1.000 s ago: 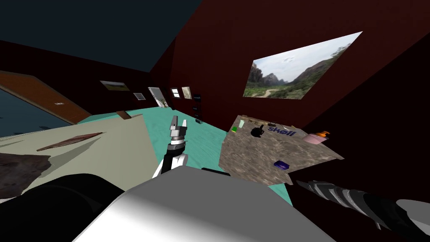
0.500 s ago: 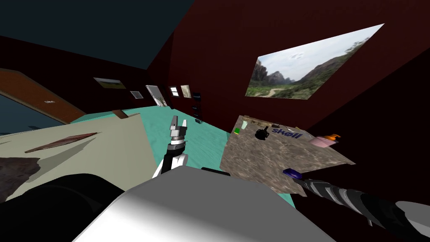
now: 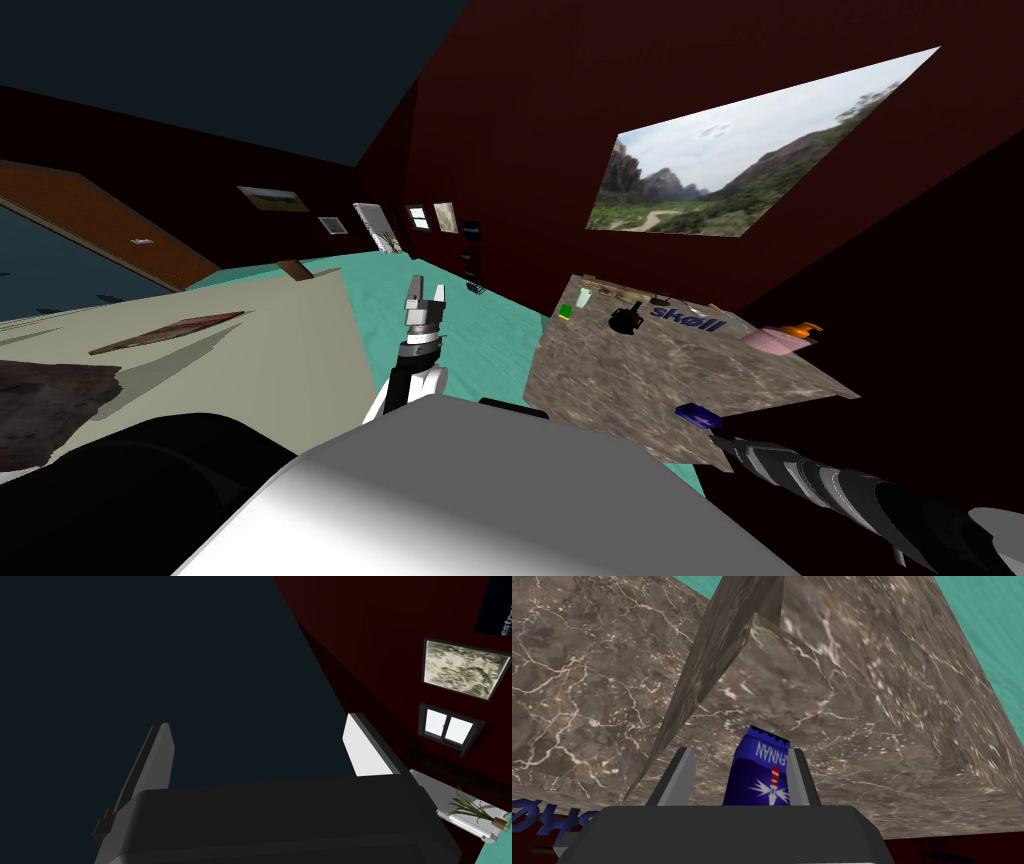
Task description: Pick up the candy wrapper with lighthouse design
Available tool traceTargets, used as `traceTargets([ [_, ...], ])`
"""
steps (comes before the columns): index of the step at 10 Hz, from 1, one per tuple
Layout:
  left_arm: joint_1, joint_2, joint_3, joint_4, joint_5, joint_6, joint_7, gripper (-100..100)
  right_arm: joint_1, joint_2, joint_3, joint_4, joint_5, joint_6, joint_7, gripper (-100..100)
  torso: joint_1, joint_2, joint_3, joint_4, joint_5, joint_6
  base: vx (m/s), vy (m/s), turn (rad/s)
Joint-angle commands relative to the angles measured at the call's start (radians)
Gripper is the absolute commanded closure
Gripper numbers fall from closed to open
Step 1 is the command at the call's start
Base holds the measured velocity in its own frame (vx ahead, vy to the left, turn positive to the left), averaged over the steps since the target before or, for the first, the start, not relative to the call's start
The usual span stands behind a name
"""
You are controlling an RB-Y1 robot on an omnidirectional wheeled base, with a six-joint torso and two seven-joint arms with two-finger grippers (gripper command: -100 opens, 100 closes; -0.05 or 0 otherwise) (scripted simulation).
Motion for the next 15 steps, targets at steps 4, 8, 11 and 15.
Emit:
traceTargets([
  [4, 0.000, 0.000, 0.000, 0.000, 0.000, 0.000, 0.000, 0, 0.000, 0.000, 0.000, 0.000, 0.000, 0.000, 0.000, 100, 0.000, 0.000, 0.000, 0.000, 0.000, 0.000, 0.000, 0.000, 0.000],
  [8, 0.000, 0.000, 0.000, 0.000, 0.000, 0.000, 0.000, 0, 0.036, -0.043, 0.051, 0.049, 0.022, 0.051, 0.059, -100, -0.001, 0.005, 0.003, 0.001, 0.000, 0.000, -0.066, -0.006, 0.021],
  [11, 0.000, 0.000, 0.000, 0.000, 0.000, 0.000, 0.000, 0, 0.055, -0.070, 0.079, 0.073, 0.032, 0.080, 0.088, -100, -0.001, 0.005, 0.003, 0.001, 0.000, 0.000, -0.070, -0.016, 0.007],
  [15, 0.000, 0.000, 0.000, 0.000, 0.000, 0.000, 0.000, 0, 0.051, -0.094, 0.069, 0.047, 0.003, 0.071, 0.049, -100, 0.004, -0.003, -0.002, -0.001, 0.001, 0.000, 0.010, 0.038, -0.069],
])
